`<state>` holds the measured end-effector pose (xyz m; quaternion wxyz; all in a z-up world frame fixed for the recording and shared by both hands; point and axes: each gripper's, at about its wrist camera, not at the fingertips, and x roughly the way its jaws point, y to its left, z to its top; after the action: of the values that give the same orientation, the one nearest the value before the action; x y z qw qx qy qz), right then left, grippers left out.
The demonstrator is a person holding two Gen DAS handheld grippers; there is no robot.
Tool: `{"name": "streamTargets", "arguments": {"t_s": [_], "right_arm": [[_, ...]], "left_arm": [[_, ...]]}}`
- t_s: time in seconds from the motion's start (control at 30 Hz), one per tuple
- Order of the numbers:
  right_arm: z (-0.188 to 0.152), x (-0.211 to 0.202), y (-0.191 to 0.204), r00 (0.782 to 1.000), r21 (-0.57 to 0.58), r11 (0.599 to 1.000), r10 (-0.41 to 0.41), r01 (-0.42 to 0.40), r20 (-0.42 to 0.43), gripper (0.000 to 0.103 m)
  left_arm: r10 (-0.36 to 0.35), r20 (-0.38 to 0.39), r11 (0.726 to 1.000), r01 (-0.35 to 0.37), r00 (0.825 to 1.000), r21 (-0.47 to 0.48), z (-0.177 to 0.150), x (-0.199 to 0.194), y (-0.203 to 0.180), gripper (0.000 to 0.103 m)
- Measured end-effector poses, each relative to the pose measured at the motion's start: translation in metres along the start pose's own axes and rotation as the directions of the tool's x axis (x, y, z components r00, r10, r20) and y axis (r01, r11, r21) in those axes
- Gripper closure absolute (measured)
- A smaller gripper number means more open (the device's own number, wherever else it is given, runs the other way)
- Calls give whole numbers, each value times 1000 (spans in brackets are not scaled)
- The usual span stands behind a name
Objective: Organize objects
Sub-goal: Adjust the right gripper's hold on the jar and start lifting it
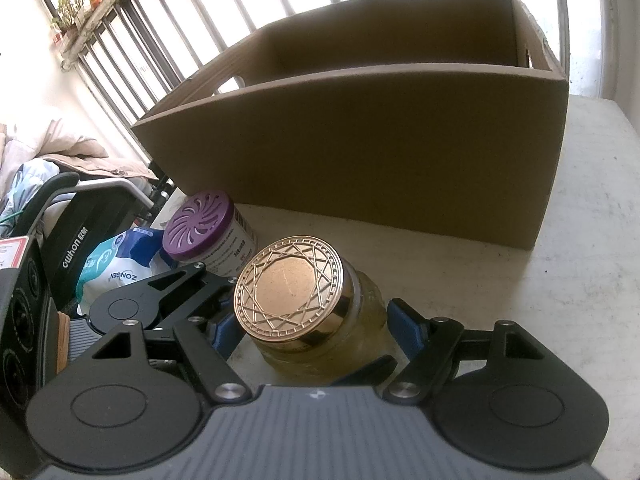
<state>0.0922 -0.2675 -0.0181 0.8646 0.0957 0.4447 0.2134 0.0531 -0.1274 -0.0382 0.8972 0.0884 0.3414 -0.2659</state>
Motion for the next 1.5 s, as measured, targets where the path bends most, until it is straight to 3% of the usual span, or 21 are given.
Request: {"name": "streamTargets", "arguments": {"t_s": [0.8,1.3,1.5], "right_arm": [[5,-3,-2,999,-4,1000,-17,16,-44,21],[5,5,-6,995,-7,1000,0,0,-102,19],[8,7,-3,995,-28,1000,-1,-1,-100,21]], "left_arm": [[-20,13,1000,20,1000,-9,-7,0,3,18],[-9,57,999,7,998,38,-13,10,-1,19],[-14,64,999,12,998,38,-10,15,-2,24]]}}
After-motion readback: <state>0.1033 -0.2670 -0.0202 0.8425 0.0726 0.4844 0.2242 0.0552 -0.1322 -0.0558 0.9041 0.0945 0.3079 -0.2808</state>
